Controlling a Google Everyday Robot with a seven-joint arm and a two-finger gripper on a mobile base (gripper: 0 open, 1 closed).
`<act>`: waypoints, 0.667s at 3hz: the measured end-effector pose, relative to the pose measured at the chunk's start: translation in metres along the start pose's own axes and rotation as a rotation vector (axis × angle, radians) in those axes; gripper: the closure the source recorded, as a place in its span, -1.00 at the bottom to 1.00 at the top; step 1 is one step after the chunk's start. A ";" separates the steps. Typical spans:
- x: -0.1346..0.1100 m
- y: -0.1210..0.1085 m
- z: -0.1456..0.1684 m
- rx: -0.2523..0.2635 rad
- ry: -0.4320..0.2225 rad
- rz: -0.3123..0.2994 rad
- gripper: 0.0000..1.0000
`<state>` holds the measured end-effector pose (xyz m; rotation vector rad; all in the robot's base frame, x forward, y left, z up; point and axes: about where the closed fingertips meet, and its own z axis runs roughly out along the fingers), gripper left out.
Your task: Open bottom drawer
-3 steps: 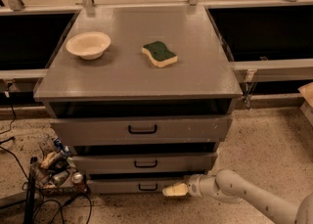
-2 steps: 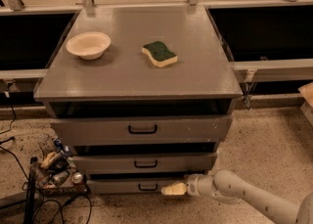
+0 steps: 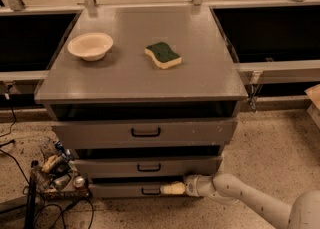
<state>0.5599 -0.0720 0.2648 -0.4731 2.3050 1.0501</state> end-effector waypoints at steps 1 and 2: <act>0.000 0.000 0.000 0.000 0.000 0.000 -1.00; -0.001 -0.004 0.004 0.043 -0.013 0.000 -1.00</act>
Offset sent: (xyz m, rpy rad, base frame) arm 0.0127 -0.0049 -0.0100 -0.0835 -0.0382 -0.1076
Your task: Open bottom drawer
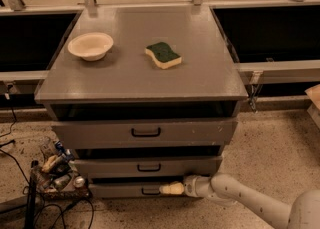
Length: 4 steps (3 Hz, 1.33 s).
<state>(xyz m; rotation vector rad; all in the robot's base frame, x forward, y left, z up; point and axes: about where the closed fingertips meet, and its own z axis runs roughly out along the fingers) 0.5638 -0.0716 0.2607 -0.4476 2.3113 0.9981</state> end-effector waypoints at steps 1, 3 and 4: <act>0.000 -0.005 0.006 0.037 -0.016 0.008 -1.00; 0.005 -0.008 0.016 0.093 -0.012 -0.019 -1.00; 0.005 -0.006 0.019 0.082 -0.005 -0.020 -1.00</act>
Offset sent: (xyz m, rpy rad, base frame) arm 0.0039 0.0010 -0.0058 -0.0146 -0.0057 -0.0306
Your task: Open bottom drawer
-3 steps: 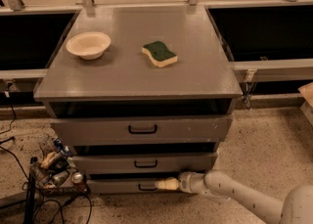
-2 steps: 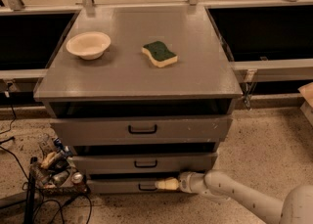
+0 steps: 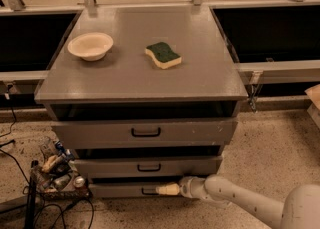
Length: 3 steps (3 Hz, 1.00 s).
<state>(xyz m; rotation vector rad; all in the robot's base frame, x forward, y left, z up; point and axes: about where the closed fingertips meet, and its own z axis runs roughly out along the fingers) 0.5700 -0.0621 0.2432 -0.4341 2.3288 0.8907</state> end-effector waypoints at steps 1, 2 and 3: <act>0.009 0.002 -0.006 -0.031 0.007 -0.005 -1.00; 0.030 0.002 -0.027 -0.072 0.013 0.015 -1.00; 0.030 0.002 -0.027 -0.073 0.013 0.015 -1.00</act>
Offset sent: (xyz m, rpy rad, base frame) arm -0.0389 -0.0273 0.0009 0.0615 0.0221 0.0511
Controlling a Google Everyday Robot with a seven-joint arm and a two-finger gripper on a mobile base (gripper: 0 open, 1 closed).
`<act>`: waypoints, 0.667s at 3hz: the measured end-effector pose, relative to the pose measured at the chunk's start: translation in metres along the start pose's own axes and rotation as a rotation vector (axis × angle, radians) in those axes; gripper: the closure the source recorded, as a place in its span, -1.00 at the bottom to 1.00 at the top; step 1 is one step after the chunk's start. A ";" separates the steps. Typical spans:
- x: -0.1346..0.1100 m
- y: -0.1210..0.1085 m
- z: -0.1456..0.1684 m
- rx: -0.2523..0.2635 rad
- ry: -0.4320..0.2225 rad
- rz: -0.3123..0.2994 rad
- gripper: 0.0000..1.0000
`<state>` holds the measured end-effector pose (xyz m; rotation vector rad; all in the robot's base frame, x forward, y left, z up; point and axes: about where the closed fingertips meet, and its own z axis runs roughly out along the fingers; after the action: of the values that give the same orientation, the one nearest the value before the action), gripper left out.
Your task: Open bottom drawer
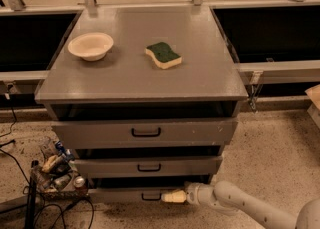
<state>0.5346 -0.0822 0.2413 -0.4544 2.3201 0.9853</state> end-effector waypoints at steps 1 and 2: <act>0.000 0.000 0.001 -0.001 -0.007 0.006 -1.00; -0.018 -0.003 0.001 0.026 -0.085 0.027 -1.00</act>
Offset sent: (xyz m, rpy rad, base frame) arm 0.0231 -0.0057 0.0104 0.0464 -0.0482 -0.1139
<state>0.5509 -0.0820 0.2504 -0.3647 2.2656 0.9678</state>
